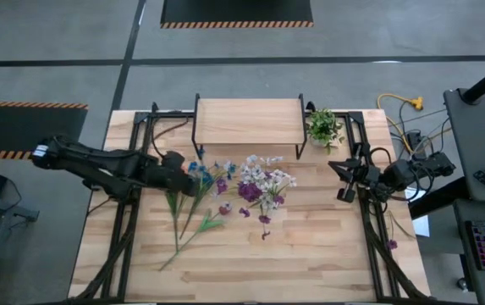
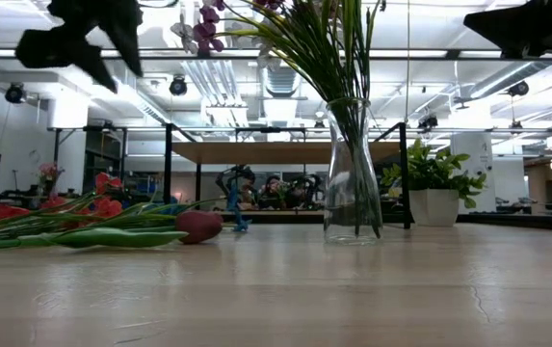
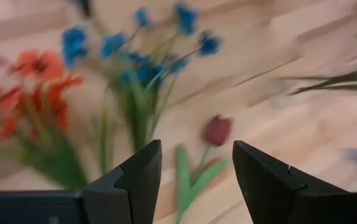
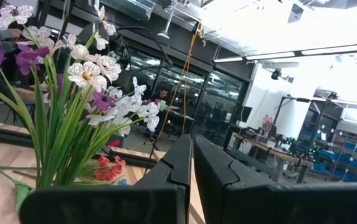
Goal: Pick and place flowers into a vace then onto a shelf
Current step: Put the red flower into the transparent vase
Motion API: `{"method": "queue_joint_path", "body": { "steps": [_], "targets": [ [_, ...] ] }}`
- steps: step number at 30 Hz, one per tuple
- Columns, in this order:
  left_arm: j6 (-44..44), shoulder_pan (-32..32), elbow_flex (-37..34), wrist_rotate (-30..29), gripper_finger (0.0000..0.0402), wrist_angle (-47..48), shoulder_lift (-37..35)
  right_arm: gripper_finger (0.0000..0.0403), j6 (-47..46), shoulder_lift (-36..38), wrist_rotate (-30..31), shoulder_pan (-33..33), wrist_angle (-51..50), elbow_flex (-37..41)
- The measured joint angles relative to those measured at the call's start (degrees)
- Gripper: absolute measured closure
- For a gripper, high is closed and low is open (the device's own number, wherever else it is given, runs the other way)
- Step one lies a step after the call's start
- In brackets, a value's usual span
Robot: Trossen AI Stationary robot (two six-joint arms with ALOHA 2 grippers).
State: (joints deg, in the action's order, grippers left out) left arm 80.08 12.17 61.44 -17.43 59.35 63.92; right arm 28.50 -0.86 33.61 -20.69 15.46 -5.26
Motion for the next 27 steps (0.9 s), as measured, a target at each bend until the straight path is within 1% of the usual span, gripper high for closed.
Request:
{"method": "queue_joint_path", "body": {
  "steps": [4, 8, 11, 15, 17, 27],
  "targets": [
    [3.16, 0.00, 0.67, 4.22, 0.0221, 3.05, 3.71, 0.0394, -0.01, -0.01, -0.01, 0.00, 0.00, 0.00],
    [4.30, 0.02, 0.62, 9.39, 0.0221, 4.70, 8.12, 0.0394, -0.24, -0.02, 0.01, 0.00, -0.02, 0.00],
    [7.72, 0.49, 0.62, 12.58, 0.0221, 9.28, 11.53, 0.0394, -0.25, -0.02, -0.01, 0.00, -0.02, 0.00],
    [12.88, 1.89, 0.58, 15.50, 0.0221, 18.46, 15.72, 0.0394, -0.37, -0.02, -0.01, -0.02, -0.07, 0.00],
    [15.51, 2.75, 0.58, 15.67, 0.0221, 20.60, 16.99, 0.0394, -0.42, -0.02, -0.01, -0.02, -0.07, 0.00],
    [24.71, 6.53, 0.45, 14.02, 0.0221, 19.48, 21.51, 0.0394, -0.44, -0.02, -0.01, -0.03, -0.11, 0.00]
  ]
}}
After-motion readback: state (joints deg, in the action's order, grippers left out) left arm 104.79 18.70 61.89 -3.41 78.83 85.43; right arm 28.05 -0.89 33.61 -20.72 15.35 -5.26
